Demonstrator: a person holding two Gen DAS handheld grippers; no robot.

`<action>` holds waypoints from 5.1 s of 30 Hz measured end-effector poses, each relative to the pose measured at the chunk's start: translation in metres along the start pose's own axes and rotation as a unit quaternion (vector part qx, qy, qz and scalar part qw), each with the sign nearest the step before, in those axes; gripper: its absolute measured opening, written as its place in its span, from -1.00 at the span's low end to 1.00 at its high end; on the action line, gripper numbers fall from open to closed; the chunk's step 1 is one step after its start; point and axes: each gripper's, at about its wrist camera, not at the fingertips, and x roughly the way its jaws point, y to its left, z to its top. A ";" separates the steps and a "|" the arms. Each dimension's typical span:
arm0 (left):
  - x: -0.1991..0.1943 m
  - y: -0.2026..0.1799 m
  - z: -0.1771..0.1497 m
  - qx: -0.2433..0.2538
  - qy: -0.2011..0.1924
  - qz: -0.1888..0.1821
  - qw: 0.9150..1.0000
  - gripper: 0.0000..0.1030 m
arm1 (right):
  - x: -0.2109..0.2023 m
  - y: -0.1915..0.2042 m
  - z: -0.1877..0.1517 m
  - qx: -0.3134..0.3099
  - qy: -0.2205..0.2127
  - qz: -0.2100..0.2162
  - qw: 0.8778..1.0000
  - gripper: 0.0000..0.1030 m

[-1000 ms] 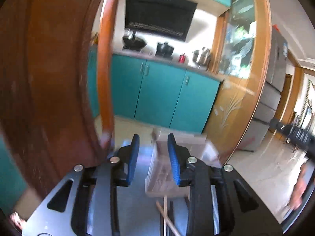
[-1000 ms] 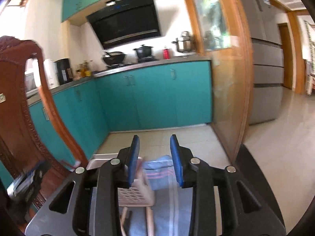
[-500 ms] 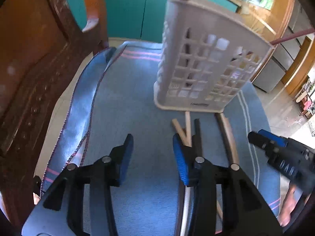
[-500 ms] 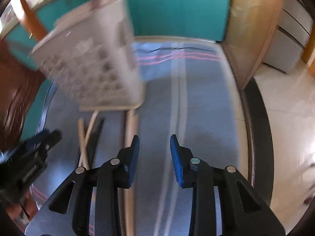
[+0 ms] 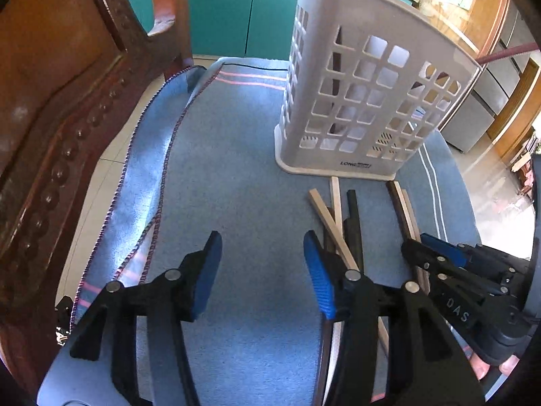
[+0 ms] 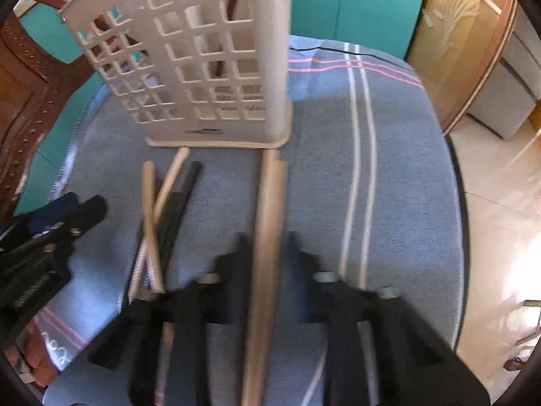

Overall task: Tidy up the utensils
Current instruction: 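Bring both open tools back down to the remaining chopsticks, then align the left tool over a light wooden chopstick while the right tool aligns over another, then close both tools on the light wooden chopsticks and lift them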

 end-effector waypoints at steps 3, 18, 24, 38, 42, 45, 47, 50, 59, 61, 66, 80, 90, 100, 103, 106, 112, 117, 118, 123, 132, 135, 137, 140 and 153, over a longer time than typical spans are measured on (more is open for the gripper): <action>0.003 -0.003 -0.001 0.005 0.003 0.000 1.000 -0.01 | -0.003 -0.002 0.002 0.012 -0.001 0.006 1.000 -0.64; 0.010 -0.014 -0.005 0.020 0.014 -0.005 1.000 0.06 | -0.036 -0.026 0.018 0.041 -0.028 0.045 0.998 -0.64; 0.012 -0.010 -0.005 0.018 0.018 -0.007 1.000 0.07 | -0.031 -0.032 0.021 0.048 -0.022 0.014 0.999 -0.64; 0.024 -0.019 0.001 0.011 0.020 -0.063 0.998 0.07 | -0.017 -0.046 0.018 0.065 -0.002 -0.014 0.998 -0.63; 0.033 -0.022 0.009 0.001 0.013 -0.060 0.998 0.05 | -0.014 -0.046 0.019 0.059 0.001 -0.016 0.998 -0.62; 0.034 -0.027 0.010 0.018 0.012 -0.062 0.998 -0.63 | -0.013 -0.047 0.018 0.058 0.002 -0.019 0.998 -0.62; 0.033 -0.029 0.011 0.028 0.014 -0.074 0.997 -0.70 | -0.012 -0.049 0.019 0.061 0.002 -0.021 0.998 -0.62; 0.030 -0.026 0.013 0.041 0.011 -0.087 0.995 -0.85 | -0.011 -0.053 0.019 0.065 0.003 -0.023 0.998 -0.61; 0.020 -0.005 0.020 0.030 0.017 -0.064 0.997 -0.86 | -0.001 -0.044 0.020 0.050 0.005 -0.030 0.998 -0.61; 0.023 -0.005 0.019 0.032 0.024 -0.055 0.998 -0.84 | 0.000 -0.039 0.021 0.042 0.000 -0.043 0.998 -0.60; 0.023 -0.002 0.012 0.041 0.036 -0.042 0.998 -0.55 | 0.000 -0.035 0.022 0.033 -0.001 -0.045 0.998 -0.59; 0.012 -0.026 -0.007 0.087 0.033 -0.003 0.996 -0.42 | 0.007 -0.026 0.017 0.013 0.011 -0.037 0.999 -0.58; 0.007 -0.037 -0.015 0.099 0.030 0.004 0.995 -0.28 | 0.010 -0.018 0.017 0.006 0.005 -0.045 0.999 -0.49; 0.009 -0.035 -0.016 0.103 0.033 0.003 0.994 -0.04 | 0.008 -0.015 0.017 0.007 0.002 -0.050 0.999 -0.46; 0.008 -0.036 -0.017 0.102 0.033 0.003 0.994 -0.04 | 0.008 -0.015 0.017 0.007 0.002 -0.049 0.999 -0.46; 0.008 -0.035 -0.017 0.103 0.033 0.004 0.994 -0.04 | 0.008 -0.016 0.018 0.007 0.002 -0.049 0.999 -0.46; 0.008 -0.035 -0.017 0.103 0.033 0.004 0.994 -0.01 | 0.008 -0.015 0.018 0.007 0.002 -0.049 0.999 -0.45; 0.008 -0.034 -0.016 0.103 0.033 0.004 0.994 -0.01 | 0.008 -0.017 0.017 0.006 0.002 -0.049 0.999 -0.45; 0.008 -0.034 -0.017 0.103 0.033 0.004 0.994 -0.01 | 0.008 -0.017 0.017 0.006 0.002 -0.049 0.999 -0.45; 0.008 -0.034 -0.017 0.103 0.032 0.004 0.994 -0.01 | 0.008 -0.016 0.018 0.005 0.001 -0.050 0.999 -0.44; 0.008 -0.031 -0.016 0.095 0.030 0.004 0.995 -0.19 | 0.007 -0.020 0.017 0.008 0.002 -0.047 0.999 -0.44; 0.007 -0.028 -0.016 0.092 0.029 0.003 0.995 -0.23 | 0.006 -0.022 0.017 0.009 0.003 -0.040 0.999 -0.52; 0.008 -0.027 -0.015 0.092 0.026 0.003 0.995 -0.23 | 0.005 -0.020 0.018 0.007 0.002 -0.039 0.999 -0.61; 0.010 -0.027 -0.014 0.091 0.025 0.003 0.996 -0.23 | 0.005 -0.017 0.018 0.003 0.001 -0.039 0.999 -0.67; 0.002 -0.011 0.000 0.064 0.000 -0.011 0.998 -0.87 | -0.019 -0.022 0.023 0.020 -0.035 -0.014 0.999 -0.88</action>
